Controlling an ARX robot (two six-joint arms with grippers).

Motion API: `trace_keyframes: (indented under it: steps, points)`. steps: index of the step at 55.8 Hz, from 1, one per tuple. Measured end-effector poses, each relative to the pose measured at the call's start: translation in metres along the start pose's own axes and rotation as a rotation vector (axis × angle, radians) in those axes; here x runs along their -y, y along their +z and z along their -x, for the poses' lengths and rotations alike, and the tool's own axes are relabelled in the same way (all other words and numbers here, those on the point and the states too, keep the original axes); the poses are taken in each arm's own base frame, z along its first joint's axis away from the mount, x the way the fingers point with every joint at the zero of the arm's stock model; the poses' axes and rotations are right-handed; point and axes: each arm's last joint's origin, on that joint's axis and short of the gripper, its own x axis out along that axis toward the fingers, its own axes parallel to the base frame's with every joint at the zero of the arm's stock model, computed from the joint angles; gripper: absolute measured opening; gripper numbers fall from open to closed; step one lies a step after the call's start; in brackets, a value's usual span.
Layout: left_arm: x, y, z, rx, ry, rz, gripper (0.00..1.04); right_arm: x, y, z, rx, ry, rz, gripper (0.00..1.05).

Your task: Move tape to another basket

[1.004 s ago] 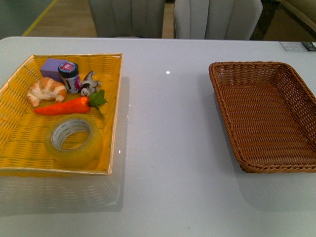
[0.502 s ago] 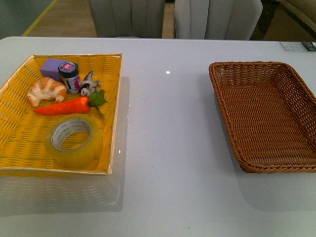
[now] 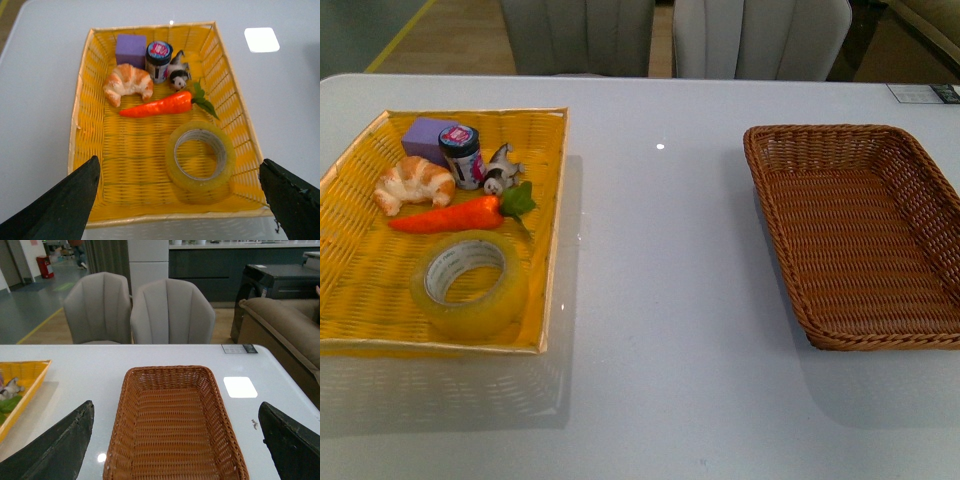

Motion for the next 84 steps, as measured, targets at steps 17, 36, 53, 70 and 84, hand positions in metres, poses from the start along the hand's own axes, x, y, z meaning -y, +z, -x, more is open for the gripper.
trace_keyframes:
  steps: [17, 36, 53, 70, 84]
  points:
    - [-0.004, -0.03, -0.088, -0.208, 0.025, 0.08, 0.96, 0.0, 0.0, 0.0, 0.0, 0.0, 0.0, 0.96]
    - [-0.012, -0.062, -0.139, -0.325, 0.064, 0.131, 0.96, 0.0, 0.0, 0.0, 0.0, 0.0, 0.0, 0.96]
    - [-0.005, -0.068, -0.164, -0.339, 0.052, 0.106, 0.96, 0.0, 0.0, 0.0, 0.0, 0.0, 0.0, 0.96]
    - [0.005, -0.067, -0.177, -0.344, 0.033, 0.077, 0.86, 0.0, 0.0, 0.0, 0.0, 0.0, 0.0, 0.96]
    - [0.009, -0.07, -0.18, -0.368, 0.029, 0.071, 0.47, 0.0, 0.0, 0.0, 0.0, 0.0, 0.0, 0.96]
